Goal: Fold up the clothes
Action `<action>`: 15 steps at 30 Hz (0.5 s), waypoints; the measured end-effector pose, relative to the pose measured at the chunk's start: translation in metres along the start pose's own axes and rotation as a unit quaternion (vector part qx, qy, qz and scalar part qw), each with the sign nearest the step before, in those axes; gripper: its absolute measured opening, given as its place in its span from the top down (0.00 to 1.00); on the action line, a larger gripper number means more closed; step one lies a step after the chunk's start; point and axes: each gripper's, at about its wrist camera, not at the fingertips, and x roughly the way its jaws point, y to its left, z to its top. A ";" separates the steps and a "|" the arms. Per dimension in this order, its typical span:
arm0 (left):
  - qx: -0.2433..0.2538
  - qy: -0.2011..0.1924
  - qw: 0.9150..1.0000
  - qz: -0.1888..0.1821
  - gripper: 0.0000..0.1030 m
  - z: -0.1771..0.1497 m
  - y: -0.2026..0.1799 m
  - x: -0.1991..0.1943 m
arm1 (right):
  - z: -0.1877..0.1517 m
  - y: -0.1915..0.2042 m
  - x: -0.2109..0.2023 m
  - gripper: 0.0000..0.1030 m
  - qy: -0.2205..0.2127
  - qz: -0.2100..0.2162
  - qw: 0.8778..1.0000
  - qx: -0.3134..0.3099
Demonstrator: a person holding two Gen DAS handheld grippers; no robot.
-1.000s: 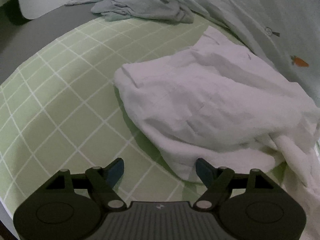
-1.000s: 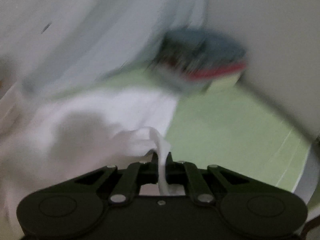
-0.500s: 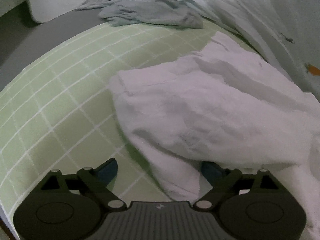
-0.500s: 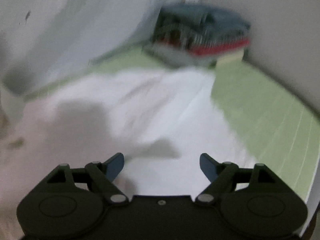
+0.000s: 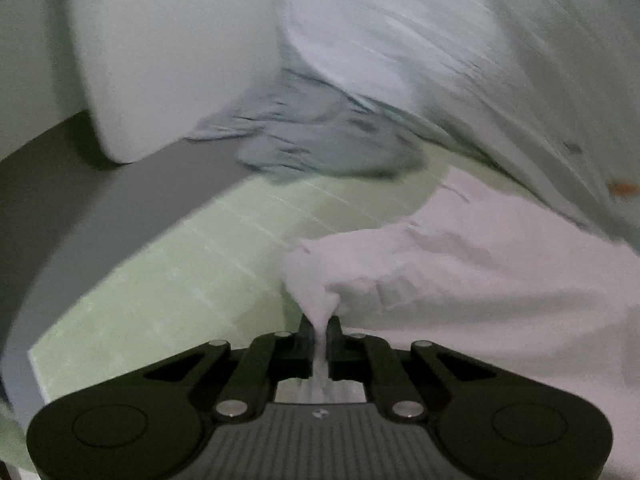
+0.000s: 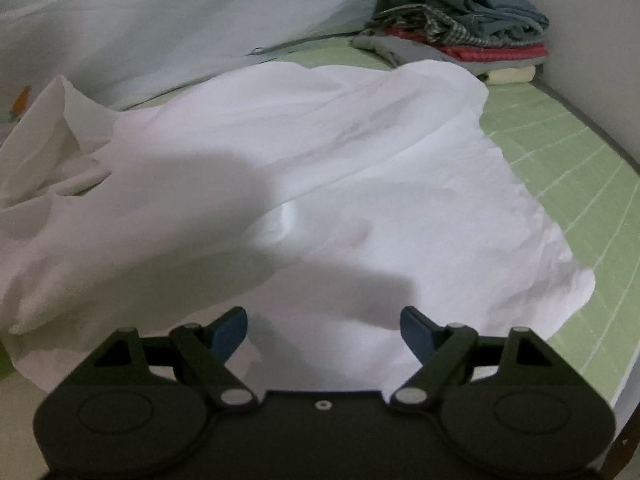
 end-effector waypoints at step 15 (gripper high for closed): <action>-0.069 -0.018 0.990 0.120 0.65 0.002 0.128 -0.040 | -0.040 -0.033 -0.029 0.17 0.002 0.001 0.998 0.070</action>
